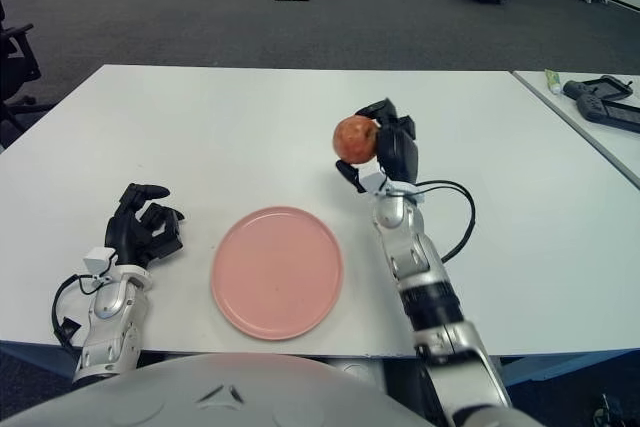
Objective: Put the apple into the plate.
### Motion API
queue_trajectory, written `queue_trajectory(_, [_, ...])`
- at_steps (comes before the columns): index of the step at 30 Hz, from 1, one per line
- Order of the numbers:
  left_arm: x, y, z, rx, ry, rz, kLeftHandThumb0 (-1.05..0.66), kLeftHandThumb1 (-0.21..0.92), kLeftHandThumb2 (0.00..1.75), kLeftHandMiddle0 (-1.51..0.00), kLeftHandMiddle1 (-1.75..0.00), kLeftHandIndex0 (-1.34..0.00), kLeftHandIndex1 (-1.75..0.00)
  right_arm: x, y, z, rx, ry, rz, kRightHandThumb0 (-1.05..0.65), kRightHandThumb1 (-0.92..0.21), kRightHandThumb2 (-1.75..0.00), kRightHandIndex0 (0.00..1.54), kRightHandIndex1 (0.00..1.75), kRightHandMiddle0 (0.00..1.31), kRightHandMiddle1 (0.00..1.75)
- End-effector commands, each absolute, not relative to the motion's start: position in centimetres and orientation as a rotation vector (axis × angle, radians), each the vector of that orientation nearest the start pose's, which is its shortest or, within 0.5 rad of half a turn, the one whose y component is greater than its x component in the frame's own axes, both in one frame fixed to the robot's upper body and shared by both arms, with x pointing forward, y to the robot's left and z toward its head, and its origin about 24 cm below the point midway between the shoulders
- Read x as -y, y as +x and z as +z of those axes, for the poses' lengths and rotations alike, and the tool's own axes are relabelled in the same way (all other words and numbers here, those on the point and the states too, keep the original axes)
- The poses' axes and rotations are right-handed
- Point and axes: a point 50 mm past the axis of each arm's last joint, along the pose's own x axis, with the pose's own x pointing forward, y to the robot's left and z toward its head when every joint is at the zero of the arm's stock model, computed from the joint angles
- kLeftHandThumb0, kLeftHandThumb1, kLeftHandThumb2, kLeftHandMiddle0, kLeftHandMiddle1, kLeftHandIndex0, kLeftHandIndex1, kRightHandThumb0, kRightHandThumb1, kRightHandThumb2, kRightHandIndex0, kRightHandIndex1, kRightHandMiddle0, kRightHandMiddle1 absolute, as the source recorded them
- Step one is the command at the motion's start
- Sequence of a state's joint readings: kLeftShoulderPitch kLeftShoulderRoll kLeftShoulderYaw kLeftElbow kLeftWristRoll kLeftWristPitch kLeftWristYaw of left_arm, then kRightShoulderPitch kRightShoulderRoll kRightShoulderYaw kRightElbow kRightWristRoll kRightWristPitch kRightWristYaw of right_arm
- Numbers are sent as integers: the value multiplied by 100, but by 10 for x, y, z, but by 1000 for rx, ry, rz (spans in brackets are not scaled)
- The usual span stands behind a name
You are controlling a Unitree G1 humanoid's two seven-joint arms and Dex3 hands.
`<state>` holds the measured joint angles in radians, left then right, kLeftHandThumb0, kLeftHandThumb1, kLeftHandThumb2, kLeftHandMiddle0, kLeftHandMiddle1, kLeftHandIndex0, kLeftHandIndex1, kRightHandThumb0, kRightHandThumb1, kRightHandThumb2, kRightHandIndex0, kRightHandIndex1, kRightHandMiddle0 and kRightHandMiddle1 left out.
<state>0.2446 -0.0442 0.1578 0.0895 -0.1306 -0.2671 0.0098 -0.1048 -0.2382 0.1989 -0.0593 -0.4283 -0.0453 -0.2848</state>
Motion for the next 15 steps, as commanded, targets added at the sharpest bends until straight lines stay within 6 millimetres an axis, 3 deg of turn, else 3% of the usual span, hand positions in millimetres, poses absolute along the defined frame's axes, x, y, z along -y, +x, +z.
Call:
queue_trajectory(1, [-195,191,-10,-72,-131,279,-1,24,143,-66,-175,-44,-175,134,259,102,403,-603,21,-1,5,-175,89,175,66,175])
queue_trajectory(7, [-194,193,-11,-75,-131,272,-1,21,146,-68,-175,-46,-175,116,241,92,456,-587,223,-1,6,-175,89,175,66,175])
queue_trajectory(15, [-193,194,-11,-77,-150,273,-1,21,146,-69,-175,-46,-175,101,232,84,452,-585,425,-1,6,-175,89,175,66,175])
